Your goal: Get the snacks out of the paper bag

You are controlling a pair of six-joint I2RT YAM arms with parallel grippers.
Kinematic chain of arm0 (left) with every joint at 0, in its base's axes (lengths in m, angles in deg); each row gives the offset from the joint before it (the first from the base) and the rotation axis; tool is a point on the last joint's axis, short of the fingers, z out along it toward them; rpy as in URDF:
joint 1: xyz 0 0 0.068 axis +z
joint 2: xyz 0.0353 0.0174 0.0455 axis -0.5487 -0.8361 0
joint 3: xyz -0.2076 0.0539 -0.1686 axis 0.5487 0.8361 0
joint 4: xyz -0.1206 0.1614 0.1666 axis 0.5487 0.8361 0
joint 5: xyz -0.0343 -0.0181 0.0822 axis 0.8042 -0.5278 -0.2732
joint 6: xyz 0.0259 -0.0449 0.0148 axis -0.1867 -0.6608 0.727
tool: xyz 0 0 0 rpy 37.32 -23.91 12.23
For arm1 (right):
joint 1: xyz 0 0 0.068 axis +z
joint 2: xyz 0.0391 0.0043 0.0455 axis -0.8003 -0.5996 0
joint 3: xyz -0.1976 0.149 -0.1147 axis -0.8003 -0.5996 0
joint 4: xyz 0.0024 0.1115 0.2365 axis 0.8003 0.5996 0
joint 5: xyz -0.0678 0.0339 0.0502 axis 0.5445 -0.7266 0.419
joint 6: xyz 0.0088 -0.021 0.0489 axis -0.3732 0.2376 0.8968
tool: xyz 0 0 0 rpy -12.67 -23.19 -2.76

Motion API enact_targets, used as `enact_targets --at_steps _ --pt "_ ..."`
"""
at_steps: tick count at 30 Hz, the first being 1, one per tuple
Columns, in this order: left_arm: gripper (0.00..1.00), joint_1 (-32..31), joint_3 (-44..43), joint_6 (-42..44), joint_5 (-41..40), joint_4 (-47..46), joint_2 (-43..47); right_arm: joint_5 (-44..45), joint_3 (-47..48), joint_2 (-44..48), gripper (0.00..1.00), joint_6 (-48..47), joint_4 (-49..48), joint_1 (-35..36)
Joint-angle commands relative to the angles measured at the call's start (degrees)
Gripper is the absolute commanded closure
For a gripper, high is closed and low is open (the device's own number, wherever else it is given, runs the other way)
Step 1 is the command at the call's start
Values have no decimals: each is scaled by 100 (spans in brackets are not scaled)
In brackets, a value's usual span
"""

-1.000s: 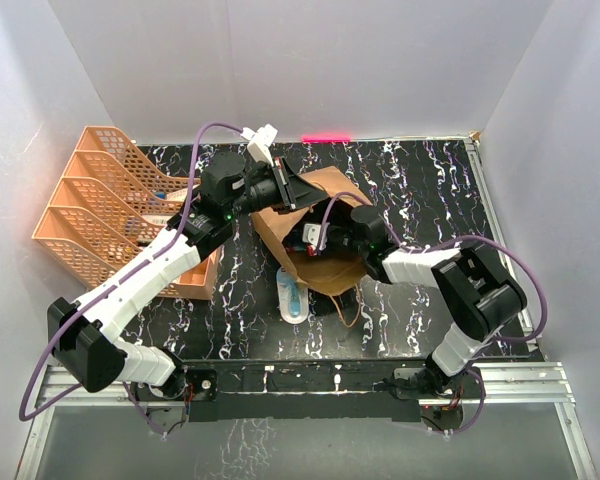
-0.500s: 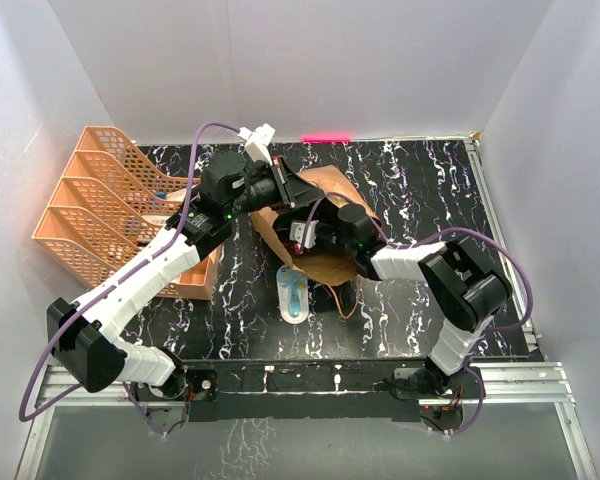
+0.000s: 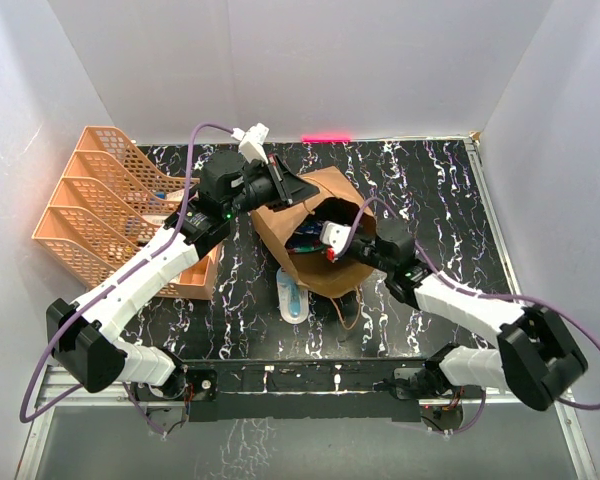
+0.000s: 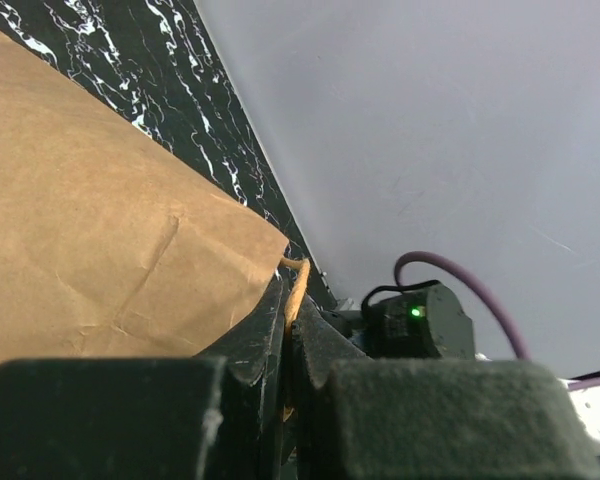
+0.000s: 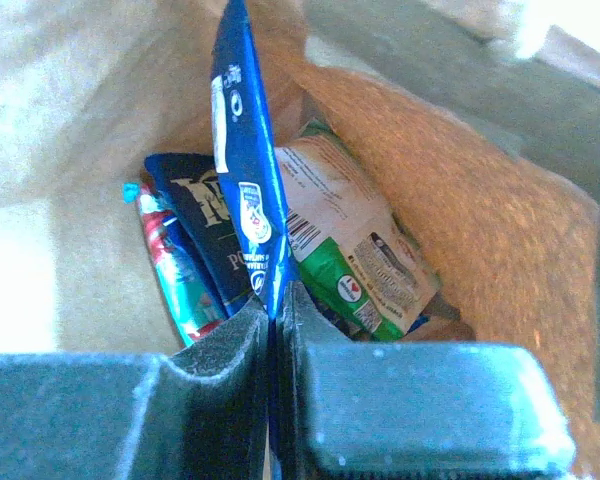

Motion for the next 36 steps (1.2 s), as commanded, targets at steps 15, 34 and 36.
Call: enact_targets --at_steps 15,34,36 --pt "100 318 -531 431 -452 498 132 642 1520 2632 92 3945 4398 30" --pt "100 388 -299 344 -340 541 292 7441 2576 2410 92 4045 3801 21" --pt "100 392 -318 357 -332 583 344 7704 2698 1820 92 3513 3691 -59"
